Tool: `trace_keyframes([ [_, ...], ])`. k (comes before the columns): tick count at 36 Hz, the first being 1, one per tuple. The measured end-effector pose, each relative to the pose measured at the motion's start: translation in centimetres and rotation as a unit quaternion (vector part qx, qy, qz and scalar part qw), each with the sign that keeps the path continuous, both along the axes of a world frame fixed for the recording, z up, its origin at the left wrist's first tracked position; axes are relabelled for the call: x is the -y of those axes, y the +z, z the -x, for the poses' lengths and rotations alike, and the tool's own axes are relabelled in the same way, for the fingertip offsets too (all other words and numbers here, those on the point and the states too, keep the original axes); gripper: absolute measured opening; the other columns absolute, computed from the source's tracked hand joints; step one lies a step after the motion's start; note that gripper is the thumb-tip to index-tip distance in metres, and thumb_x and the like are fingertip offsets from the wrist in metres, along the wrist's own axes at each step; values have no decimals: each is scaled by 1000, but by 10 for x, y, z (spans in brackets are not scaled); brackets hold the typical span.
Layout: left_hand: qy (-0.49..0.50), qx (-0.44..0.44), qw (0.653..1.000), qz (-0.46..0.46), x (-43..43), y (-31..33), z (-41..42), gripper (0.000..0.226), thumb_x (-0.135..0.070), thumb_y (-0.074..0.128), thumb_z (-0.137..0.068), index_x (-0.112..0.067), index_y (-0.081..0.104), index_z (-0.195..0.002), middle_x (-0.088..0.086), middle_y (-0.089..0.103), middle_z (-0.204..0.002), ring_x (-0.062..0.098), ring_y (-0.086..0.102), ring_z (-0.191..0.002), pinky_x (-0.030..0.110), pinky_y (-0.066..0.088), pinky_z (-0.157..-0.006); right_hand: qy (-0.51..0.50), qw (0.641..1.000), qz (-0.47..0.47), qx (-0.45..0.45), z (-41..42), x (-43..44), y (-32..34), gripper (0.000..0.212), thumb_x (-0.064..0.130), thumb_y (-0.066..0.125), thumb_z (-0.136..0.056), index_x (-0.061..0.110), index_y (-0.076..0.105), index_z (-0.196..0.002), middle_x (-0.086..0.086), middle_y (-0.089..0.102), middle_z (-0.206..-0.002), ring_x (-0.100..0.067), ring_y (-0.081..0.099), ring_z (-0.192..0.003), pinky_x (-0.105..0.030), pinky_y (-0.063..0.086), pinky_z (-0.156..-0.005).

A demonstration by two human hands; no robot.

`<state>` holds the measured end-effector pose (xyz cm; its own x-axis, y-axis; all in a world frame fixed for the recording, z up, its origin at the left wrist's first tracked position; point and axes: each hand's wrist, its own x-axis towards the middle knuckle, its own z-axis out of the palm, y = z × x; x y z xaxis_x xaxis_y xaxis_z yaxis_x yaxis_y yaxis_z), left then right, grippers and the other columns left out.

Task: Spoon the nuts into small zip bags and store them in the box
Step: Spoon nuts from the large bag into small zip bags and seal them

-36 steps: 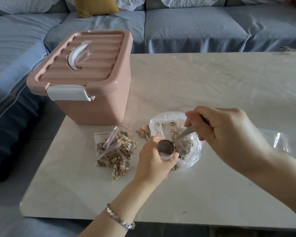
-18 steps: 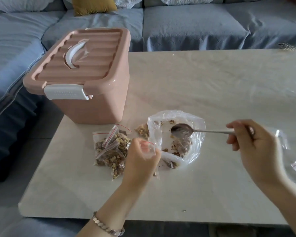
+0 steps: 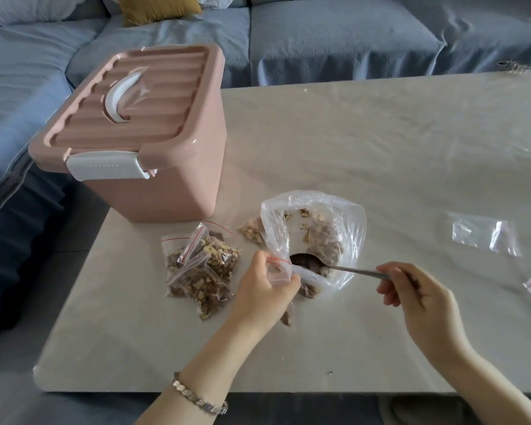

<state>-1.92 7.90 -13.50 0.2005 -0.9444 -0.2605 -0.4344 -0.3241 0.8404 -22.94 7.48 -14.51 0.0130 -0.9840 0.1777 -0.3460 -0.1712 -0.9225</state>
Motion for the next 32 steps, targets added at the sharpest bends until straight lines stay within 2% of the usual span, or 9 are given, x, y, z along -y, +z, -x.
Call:
trace_keyframes([
  [4, -16, 6, 998, -63, -2, 1, 0, 23, -29, 60, -83, -24, 46, -101, -23, 41, -91, -9, 45, -75, 14, 33, -56, 53, 998, 20, -37, 16, 13, 15, 18, 40, 50, -90, 49, 62, -81, 9, 62, -68, -10, 55, -55, -11, 44, -56],
  [8, -9, -61, 992, -113, -4, -1, 6, 24, -37, 61, -80, -31, 45, -97, -8, 62, -106, 6, 62, -90, 20, 37, -61, 77, 995, 3, -70, 27, 20, 19, 42, 3, 48, -91, 41, 61, -79, 6, 62, -68, -11, 54, -56, -11, 43, -56],
  [10, 3, -79, 991, -105, -4, 0, 11, 24, -37, 62, -80, -31, 46, -97, -5, 63, -105, 2, 62, -87, 18, 38, -60, 69, 995, -9, -68, 28, 18, 18, 40, 4, 47, -91, 40, 61, -79, 6, 62, -66, -12, 54, -55, -12, 44, -56],
  [13, 33, -92, 993, -64, -5, 1, 20, 22, -32, 63, -80, -25, 50, -96, -2, 62, -94, 3, 61, -77, 17, 41, -61, 42, 997, -30, -51, 27, 12, 13, 25, 24, 47, -92, 40, 62, -80, 7, 61, -64, -10, 53, -52, -14, 43, -54],
  [15, 45, -100, 993, -42, -4, 1, 25, 19, -30, 63, -81, -25, 50, -93, -4, 61, -92, 10, 60, -82, 19, 41, -65, 23, 997, -53, -44, 26, 6, 5, 32, 14, 47, -93, 39, 63, -79, 6, 61, -62, -10, 51, -50, -15, 42, -52],
  [19, 61, -144, 988, -15, -2, 1, 29, 19, -27, 62, -84, -32, 45, -89, -18, 51, -91, -3, 53, -82, 14, 39, -66, -16, 995, -91, -22, 20, -8, -4, 34, 4, 47, -93, 24, 66, -75, -3, 62, -64, -10, 49, -47, -17, 41, -50],
  [23, 55, -148, 987, 4, -3, 2, 28, 21, -26, 63, -84, -31, 45, -94, -16, 51, -93, -5, 50, -82, 6, 34, -60, -70, 987, -140, 45, 9, -12, -4, 30, 9, 44, -95, 12, 66, -75, -5, 60, -56, -7, 45, -43, -17, 39, -46],
  [27, 28, -111, 993, 21, -7, 0, 23, 24, -36, 64, -74, -31, 46, -87, -15, 55, -97, 6, 56, -82, 18, 43, -69, -134, 958, -220, 130, 6, -8, -4, 31, 19, 44, -97, 8, 67, -78, -5, 58, -53, -10, 47, -45, -17, 43, -47],
  [32, -24, -26, 996, 85, -10, -6, 5, 27, -17, 68, -79, -21, 47, -96, -14, 50, -117, -22, 44, -99, -6, 29, -76, -159, 935, -262, 176, 7, -4, 4, 31, 23, 44, -97, 7, 67, -83, -6, 59, -58, -17, 49, -55, -16, 50, -50],
])
